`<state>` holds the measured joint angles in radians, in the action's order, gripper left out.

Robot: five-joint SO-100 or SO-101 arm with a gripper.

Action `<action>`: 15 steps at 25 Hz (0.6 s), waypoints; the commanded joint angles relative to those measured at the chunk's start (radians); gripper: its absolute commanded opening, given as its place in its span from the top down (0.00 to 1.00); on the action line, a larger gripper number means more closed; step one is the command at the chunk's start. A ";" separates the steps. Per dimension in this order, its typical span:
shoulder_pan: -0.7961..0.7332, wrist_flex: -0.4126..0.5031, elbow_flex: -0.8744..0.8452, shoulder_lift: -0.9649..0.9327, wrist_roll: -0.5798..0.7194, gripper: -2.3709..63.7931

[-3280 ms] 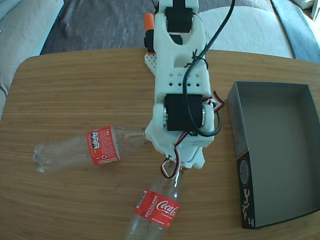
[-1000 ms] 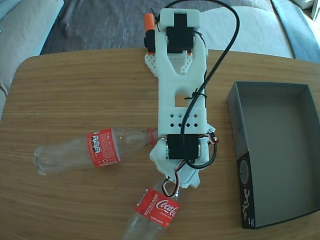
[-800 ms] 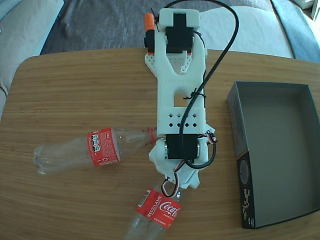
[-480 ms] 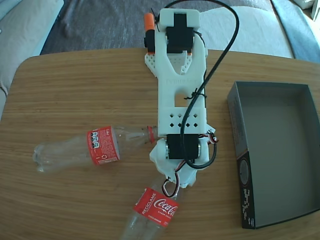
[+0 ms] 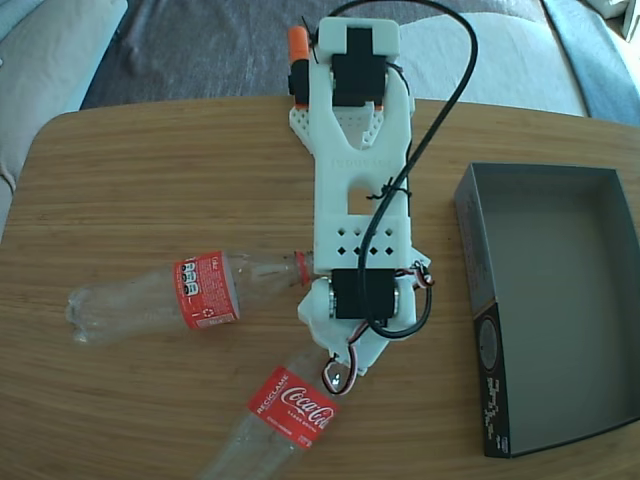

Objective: Grasp the bottles and put them in the box.

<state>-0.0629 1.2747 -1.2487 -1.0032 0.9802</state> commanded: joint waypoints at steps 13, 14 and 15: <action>-0.020 0.084 0.037 -0.279 0.002 0.97; -0.025 0.104 0.037 -0.305 0.002 0.97; -0.026 0.129 0.037 -0.334 0.002 0.97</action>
<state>-0.0782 1.3729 -1.2487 -1.1996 0.9802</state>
